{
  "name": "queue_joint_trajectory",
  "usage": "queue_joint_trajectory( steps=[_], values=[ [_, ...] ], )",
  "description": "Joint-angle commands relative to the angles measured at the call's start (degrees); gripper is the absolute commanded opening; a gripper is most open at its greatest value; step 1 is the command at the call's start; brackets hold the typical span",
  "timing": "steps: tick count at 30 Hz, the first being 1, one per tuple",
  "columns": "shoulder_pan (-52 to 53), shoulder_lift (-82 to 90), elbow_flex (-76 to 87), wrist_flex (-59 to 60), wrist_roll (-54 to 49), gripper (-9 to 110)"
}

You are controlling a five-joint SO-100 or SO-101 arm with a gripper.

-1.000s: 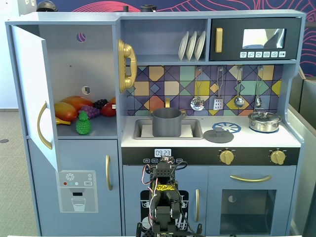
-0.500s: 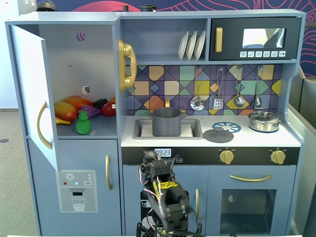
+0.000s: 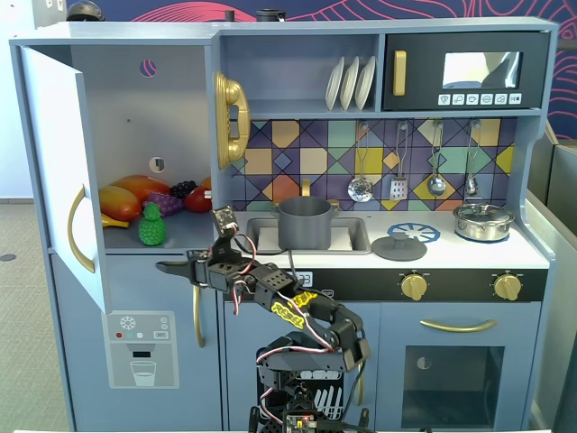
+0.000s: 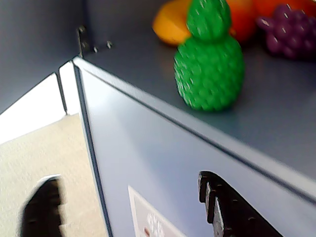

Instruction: Pick up the green pineapple from the left cabinet and place it in the gray recipient

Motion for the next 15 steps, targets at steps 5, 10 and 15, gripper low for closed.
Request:
queue_joint_trajectory(
  steps=[5, 10, 15],
  values=[
    [1.0, -10.3, -10.6, -9.8, -0.7, 40],
    [1.0, -16.5, -13.0, -17.4, -0.5, 37],
    [3.9, -22.0, -13.0, -24.5, 0.2, 39]
  ],
)
